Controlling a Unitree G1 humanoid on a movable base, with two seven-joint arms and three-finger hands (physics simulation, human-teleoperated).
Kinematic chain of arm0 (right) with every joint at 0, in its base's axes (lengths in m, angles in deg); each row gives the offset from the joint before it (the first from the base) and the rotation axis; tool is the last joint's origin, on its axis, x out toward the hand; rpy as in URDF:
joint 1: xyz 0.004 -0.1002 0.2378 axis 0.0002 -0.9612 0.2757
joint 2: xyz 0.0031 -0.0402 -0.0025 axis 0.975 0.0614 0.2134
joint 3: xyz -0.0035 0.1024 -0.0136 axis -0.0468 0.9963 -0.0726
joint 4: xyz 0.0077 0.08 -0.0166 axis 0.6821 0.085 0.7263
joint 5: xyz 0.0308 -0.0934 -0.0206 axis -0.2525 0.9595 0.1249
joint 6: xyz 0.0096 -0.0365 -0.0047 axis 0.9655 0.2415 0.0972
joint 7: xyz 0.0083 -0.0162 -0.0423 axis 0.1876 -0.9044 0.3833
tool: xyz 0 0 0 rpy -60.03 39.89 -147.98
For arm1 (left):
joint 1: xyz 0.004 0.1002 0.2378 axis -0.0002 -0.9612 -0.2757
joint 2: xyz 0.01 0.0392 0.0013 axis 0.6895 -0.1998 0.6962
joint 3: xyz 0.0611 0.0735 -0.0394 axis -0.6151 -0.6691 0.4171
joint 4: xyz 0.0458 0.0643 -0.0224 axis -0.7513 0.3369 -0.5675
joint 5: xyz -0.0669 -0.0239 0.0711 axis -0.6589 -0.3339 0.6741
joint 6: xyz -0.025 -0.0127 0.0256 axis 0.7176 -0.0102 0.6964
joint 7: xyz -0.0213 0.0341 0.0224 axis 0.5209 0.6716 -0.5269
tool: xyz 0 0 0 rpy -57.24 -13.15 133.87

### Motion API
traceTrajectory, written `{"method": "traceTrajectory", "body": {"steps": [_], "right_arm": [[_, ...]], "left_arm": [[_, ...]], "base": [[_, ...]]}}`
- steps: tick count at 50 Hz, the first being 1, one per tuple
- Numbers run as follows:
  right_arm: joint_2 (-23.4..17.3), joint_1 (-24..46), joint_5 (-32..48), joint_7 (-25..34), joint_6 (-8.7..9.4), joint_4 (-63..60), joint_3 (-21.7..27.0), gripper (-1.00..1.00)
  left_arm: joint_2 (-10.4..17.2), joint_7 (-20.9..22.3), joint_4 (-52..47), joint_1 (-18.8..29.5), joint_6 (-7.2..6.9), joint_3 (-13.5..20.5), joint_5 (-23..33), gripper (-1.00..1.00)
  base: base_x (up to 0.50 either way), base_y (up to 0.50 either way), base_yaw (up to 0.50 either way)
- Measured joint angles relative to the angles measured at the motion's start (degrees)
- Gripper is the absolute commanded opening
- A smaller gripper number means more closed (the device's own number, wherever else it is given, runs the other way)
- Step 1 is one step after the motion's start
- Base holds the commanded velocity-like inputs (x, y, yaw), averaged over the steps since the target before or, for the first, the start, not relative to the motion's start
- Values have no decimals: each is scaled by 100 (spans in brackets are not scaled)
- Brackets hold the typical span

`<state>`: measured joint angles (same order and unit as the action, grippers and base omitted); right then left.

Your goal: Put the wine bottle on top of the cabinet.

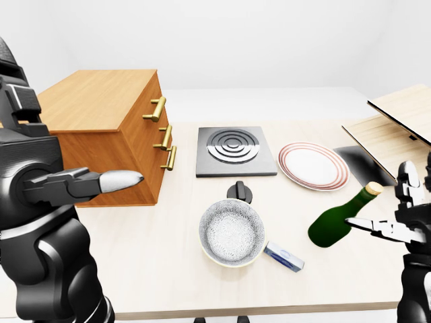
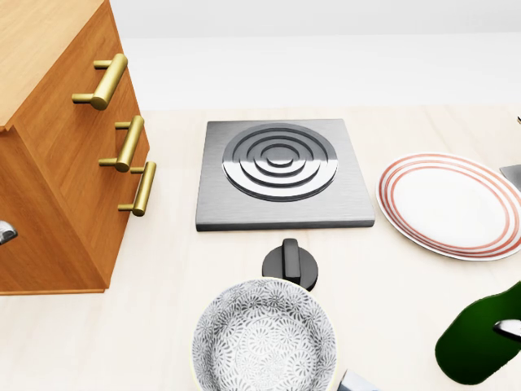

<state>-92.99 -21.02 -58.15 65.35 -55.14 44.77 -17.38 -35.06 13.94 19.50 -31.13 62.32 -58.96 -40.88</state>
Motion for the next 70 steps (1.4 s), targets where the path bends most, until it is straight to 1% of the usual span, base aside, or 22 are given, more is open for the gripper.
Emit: {"method": "traceTrajectory", "body": {"steps": [25, 48, 70], "right_arm": [[-231, 132, -173, -78, 0, 954, -150, 100], [-509, 389, -297, -185, 0, 1957, -411, 100], [-717, 610, -372, -246, 0, 2565, -609, 100]], "left_arm": [[-26, 38, 80, -40, 0, -18, 52, 100], [-54, 69, 171, -50, 0, -64, 117, 100], [-87, 101, 242, -90, 0, -84, 161, 100]], "base": [[0, 0, 0], [0, 0, 0], [0, 0, 0]]}}
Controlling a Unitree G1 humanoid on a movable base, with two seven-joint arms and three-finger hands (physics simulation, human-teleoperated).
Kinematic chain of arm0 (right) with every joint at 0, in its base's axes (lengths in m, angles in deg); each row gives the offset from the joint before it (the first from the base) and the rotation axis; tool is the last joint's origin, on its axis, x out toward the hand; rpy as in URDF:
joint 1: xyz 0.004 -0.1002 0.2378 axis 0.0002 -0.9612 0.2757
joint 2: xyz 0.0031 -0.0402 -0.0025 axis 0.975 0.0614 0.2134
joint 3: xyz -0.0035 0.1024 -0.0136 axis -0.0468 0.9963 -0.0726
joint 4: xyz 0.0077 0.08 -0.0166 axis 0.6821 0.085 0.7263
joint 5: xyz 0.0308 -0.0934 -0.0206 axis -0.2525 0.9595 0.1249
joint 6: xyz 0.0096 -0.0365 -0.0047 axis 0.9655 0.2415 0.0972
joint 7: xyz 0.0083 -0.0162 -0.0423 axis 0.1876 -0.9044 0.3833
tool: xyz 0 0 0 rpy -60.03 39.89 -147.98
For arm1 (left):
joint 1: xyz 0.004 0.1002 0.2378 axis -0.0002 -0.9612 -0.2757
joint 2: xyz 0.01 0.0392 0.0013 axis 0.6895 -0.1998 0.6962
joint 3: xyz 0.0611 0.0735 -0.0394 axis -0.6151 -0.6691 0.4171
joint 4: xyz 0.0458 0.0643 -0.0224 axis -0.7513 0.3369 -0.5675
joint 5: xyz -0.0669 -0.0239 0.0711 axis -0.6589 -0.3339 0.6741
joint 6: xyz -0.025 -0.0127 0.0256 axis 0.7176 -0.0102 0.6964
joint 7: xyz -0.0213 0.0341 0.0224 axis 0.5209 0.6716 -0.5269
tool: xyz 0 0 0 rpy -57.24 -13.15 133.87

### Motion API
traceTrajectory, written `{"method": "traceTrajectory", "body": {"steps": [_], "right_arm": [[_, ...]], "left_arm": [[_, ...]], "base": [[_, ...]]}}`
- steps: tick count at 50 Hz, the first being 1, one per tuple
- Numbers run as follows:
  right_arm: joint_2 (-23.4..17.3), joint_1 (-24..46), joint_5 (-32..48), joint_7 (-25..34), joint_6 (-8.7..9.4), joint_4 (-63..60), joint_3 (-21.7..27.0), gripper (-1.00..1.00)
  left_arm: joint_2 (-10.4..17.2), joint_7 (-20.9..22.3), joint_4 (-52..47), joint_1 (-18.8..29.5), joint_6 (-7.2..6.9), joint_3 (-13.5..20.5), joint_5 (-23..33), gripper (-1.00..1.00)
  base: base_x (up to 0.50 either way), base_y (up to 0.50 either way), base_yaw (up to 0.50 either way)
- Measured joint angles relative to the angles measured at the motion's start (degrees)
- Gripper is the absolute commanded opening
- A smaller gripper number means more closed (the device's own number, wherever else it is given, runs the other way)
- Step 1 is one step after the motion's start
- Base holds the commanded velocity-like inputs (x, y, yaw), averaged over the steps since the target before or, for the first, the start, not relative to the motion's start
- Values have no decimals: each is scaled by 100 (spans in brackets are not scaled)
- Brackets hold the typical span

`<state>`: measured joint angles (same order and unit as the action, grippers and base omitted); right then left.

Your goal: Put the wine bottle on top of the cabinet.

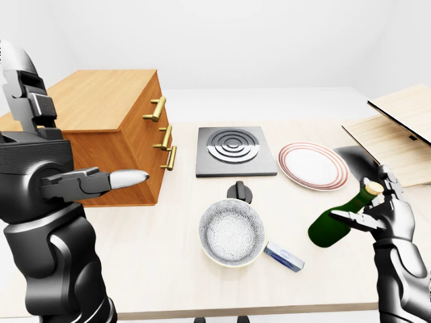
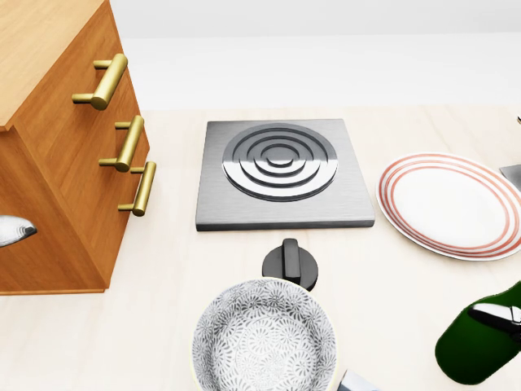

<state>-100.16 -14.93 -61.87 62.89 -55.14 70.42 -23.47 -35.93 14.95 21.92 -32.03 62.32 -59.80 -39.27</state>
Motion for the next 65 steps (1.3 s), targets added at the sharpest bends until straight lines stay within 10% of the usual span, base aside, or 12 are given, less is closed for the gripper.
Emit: {"method": "traceTrajectory", "body": {"steps": [8, 10, 11, 12, 37, 65], "right_arm": [[-76, 95, -17, -13, 0, 234, -73, 100], [-90, 120, -26, -10, 0, 312, -93, 62], [-95, 132, -30, -5, 0, 352, -107, -47], [-100, 143, -34, 0, 0, 395, -123, -100], [-180, 192, -39, 193, 0, 432, -362, -100], [-49, 882, 624, 59, 0, -2903, -584, -100]], "left_arm": [[-9, 7, 24, -8, 0, -7, 12, 100], [-10, 8, 31, -9, 0, -9, 14, 100], [-10, 9, 33, -9, 0, -8, 14, 100], [-9, 9, 36, -8, 0, -7, 14, 100], [32, -16, 126, 38, 0, 19, -11, 100], [17, -7, 193, 33, 0, -5, -1, 100]], "base": [[0, 0, 0], [0, 0, 0], [0, 0, 0], [0, 0, 0], [0, 0, 0], [0, 0, 0]]}}
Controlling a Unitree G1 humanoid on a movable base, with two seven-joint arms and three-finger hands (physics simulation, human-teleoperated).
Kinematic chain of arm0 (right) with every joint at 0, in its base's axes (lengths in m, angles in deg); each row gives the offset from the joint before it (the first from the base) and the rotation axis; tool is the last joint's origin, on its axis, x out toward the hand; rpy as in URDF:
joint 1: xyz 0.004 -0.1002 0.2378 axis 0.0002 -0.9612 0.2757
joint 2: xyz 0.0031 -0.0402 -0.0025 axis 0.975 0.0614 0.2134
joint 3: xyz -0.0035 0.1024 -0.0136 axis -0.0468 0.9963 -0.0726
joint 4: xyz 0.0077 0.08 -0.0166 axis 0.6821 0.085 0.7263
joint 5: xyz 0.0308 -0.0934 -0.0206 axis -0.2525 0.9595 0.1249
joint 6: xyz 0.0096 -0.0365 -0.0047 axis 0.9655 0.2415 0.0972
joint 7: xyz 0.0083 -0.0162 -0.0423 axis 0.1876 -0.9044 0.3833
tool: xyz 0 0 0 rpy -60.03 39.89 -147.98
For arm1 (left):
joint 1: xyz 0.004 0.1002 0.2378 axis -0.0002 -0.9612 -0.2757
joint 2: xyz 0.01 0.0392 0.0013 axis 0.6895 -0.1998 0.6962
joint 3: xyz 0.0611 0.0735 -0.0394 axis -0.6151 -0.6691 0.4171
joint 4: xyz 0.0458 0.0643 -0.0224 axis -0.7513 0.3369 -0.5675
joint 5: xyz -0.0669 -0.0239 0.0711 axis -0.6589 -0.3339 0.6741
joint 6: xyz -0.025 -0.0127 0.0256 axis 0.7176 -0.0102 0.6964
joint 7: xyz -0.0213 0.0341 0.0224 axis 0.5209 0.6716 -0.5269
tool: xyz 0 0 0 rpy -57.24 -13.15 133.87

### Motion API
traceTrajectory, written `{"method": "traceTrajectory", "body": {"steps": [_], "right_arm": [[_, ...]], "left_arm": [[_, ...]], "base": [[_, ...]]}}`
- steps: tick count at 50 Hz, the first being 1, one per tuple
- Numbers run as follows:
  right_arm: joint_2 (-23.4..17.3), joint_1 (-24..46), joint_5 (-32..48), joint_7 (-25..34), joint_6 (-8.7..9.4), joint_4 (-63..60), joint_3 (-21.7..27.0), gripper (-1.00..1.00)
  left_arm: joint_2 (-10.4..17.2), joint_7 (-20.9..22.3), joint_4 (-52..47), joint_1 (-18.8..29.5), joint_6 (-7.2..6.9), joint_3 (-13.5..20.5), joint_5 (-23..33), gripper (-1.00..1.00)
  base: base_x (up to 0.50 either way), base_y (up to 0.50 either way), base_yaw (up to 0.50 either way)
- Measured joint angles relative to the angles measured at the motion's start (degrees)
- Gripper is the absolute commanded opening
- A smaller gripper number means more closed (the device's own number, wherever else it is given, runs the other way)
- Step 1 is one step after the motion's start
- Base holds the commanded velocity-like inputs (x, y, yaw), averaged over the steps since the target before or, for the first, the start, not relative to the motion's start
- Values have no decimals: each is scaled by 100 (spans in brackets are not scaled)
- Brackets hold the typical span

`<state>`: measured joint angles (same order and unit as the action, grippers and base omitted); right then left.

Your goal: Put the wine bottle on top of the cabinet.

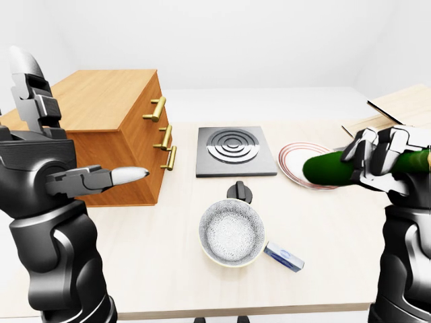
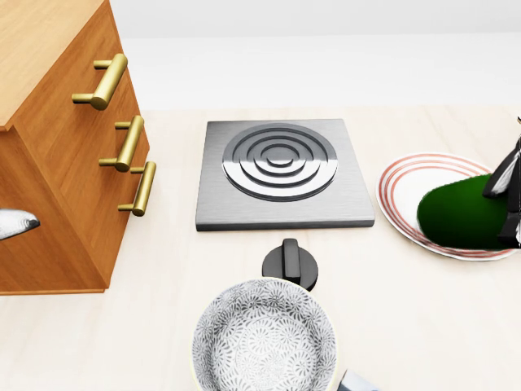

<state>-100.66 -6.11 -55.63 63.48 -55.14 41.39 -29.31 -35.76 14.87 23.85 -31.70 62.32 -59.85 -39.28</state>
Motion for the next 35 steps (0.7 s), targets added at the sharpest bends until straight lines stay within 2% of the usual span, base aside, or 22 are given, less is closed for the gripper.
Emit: {"method": "traceTrajectory", "body": {"steps": [6, 19, 35], "right_arm": [[-146, 452, 188, -158, 0, -489, -103, -100], [-339, 1302, 63, -561, 0, -1121, -405, -100], [-147, 1976, 96, -876, 1, -1232, -1019, -100]], "left_arm": [[-10, 2, 6, -4, 0, -13, 3, 100], [-8, -23, -63, 16, 0, -26, -21, 100], [-77, -43, -159, 193, 0, -286, 218, 100]], "base": [[0, 0, 0], [0, 0, 0], [0, 0, 0]]}}
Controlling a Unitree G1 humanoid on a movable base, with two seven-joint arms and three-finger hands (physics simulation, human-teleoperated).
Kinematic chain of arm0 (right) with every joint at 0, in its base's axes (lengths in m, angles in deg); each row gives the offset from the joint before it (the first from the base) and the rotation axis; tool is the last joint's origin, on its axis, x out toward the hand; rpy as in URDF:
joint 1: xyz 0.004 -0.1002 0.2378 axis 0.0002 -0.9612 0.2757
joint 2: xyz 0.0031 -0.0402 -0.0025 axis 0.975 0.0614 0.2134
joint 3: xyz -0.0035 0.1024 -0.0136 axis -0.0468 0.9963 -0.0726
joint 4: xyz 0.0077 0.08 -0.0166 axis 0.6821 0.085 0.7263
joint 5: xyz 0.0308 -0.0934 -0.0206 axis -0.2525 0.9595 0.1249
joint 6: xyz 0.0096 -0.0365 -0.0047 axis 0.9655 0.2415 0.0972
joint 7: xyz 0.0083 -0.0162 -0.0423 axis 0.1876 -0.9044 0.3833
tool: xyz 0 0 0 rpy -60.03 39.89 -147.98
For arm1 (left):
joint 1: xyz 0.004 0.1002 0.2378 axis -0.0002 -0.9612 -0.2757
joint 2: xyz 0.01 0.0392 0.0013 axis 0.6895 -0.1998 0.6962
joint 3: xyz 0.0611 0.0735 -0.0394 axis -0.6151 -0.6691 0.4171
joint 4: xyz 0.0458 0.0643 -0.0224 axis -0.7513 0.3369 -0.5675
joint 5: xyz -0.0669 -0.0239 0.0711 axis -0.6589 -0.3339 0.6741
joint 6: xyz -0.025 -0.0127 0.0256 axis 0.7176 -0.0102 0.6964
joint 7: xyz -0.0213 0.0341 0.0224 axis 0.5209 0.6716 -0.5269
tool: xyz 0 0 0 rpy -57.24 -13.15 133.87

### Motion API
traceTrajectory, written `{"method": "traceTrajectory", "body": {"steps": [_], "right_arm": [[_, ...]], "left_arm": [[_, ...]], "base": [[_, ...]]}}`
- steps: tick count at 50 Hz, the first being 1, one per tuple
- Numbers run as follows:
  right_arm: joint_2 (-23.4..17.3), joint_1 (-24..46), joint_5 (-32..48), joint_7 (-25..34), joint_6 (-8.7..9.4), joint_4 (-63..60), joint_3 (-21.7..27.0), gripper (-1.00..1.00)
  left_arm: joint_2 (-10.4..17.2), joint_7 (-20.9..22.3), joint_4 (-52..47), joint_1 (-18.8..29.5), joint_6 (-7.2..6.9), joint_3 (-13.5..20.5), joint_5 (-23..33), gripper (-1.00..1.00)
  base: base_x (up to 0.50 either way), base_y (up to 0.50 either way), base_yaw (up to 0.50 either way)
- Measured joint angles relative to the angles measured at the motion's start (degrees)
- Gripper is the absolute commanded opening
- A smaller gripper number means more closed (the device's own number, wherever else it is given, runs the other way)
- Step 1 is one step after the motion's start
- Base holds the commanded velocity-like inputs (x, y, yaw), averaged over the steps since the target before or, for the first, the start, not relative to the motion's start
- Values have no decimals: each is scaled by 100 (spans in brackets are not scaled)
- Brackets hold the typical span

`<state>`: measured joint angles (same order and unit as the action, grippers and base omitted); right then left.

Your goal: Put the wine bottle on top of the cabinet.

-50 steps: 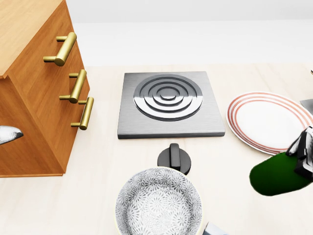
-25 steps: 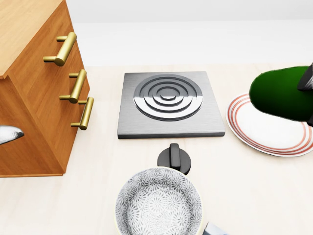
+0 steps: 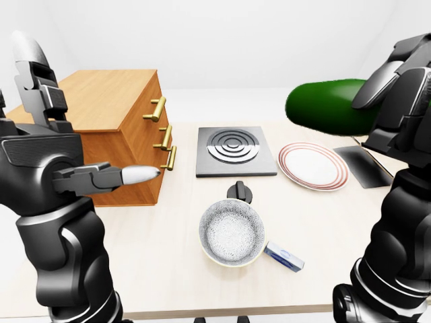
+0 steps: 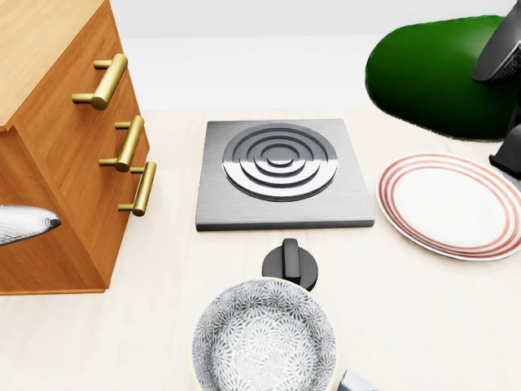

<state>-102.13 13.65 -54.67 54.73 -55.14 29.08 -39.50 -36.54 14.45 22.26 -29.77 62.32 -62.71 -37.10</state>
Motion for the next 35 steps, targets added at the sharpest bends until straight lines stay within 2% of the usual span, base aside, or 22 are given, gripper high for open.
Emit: {"method": "traceTrajectory", "body": {"steps": [19, 35], "right_arm": [[410, 380, 363, 129, 0, 141, -534, -100], [681, 542, 558, 226, 0, 329, -813, -100]], "left_arm": [[-219, 127, 484, 366, 0, -565, 750, 100], [-673, 392, 1374, 591, 0, -1224, 1843, 100]], "base": [[0, 0, 0], [0, 0, 0]]}}
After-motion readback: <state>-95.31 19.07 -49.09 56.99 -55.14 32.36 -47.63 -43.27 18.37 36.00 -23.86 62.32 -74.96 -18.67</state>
